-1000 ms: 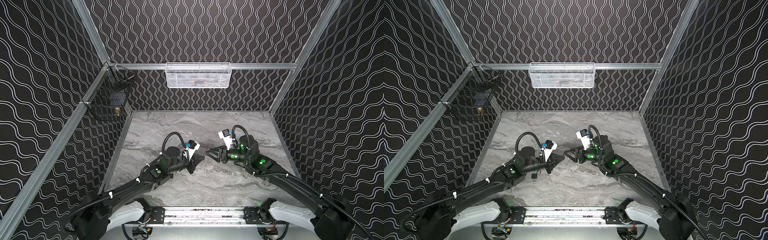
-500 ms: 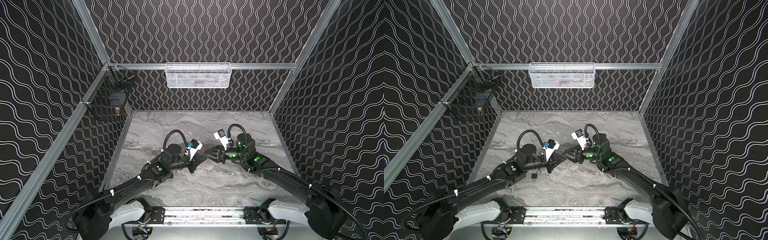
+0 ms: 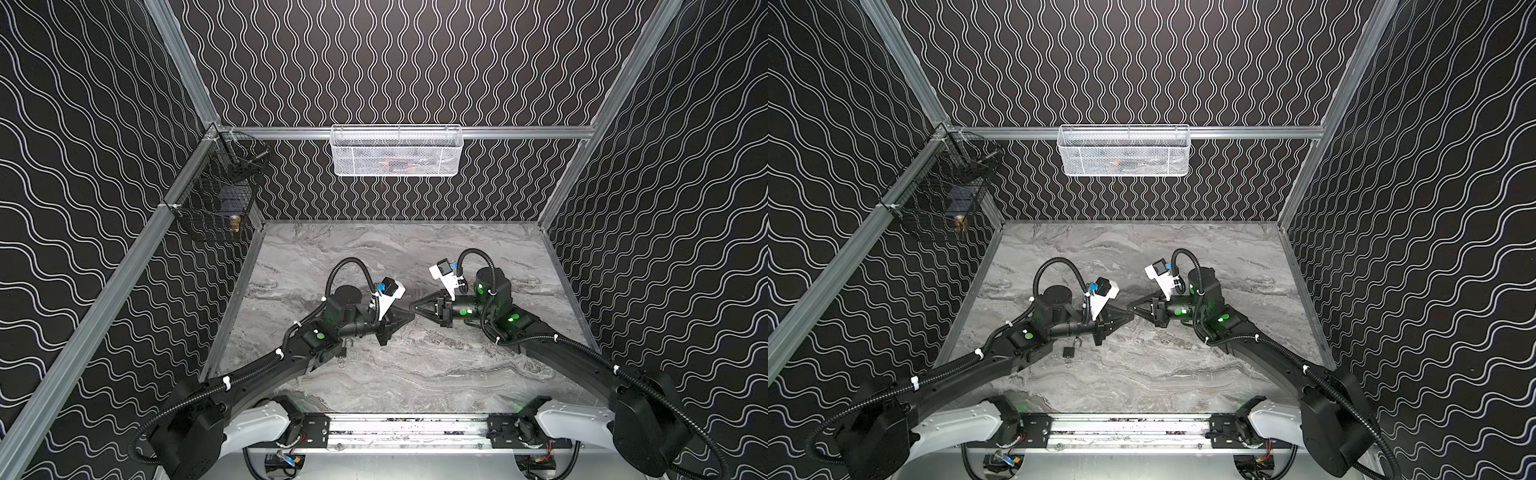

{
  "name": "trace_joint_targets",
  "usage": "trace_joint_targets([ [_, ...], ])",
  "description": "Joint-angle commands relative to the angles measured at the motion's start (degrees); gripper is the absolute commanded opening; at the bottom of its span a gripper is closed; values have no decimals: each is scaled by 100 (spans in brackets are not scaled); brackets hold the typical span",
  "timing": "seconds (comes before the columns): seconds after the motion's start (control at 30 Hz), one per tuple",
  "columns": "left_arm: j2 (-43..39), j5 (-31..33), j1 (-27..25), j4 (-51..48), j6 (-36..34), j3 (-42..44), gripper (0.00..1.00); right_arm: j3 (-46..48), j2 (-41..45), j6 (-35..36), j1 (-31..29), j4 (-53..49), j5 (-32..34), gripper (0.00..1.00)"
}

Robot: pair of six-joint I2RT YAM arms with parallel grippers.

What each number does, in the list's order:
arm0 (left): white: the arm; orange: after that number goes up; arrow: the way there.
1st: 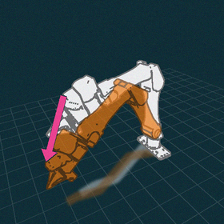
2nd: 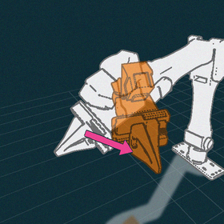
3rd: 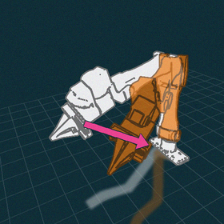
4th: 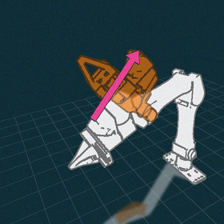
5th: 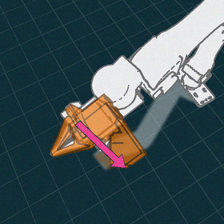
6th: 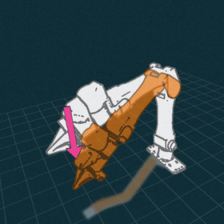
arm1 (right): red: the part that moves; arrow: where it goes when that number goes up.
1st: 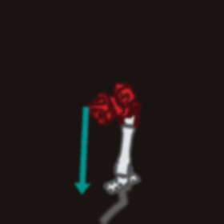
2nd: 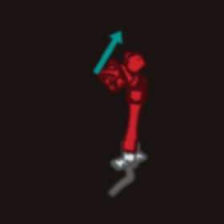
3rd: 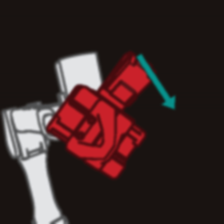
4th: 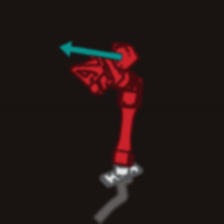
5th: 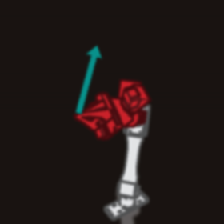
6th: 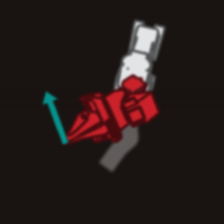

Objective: Unlock with the key
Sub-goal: 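Raise the key in the left gripper while the right gripper rises beside it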

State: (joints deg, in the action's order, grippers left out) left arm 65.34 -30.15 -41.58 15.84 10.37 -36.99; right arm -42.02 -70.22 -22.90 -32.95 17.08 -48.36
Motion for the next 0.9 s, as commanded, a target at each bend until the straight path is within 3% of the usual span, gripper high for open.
trace_joint_targets([
  [0.0, -6, 5, 18, 92, -103, -48, 0, -7, 25, -66, 6, 318, -131, 8],
  [0.13, -25, -19, 17, 138, -53, -29, 0, -58, 25, -73, 7, 252, -147, 1],
  [0.27, -112, 118, 35, 45, -15, -60, 1, -6, 132, -203, 17, 330, -75, 0],
  [0.4, -284, 305, 38, 87, 268, -24, 37, 22, 327, -358, 15, 337, 231, 0],
  [0.53, -622, 516, 44, 917, 1313, 373, 53, 80, 467, -614, 16, 325, 835, 0],
  [0.73, -837, 1518, 45, 2091, 3276, 807, 59, 407, 635, -1467, -21, 1158, 1546, 0],
  [0.87, -680, 1988, -63, 2796, 4257, 910, 60, 531, 804, -1721, -327, 1473, 2400, 0],
])
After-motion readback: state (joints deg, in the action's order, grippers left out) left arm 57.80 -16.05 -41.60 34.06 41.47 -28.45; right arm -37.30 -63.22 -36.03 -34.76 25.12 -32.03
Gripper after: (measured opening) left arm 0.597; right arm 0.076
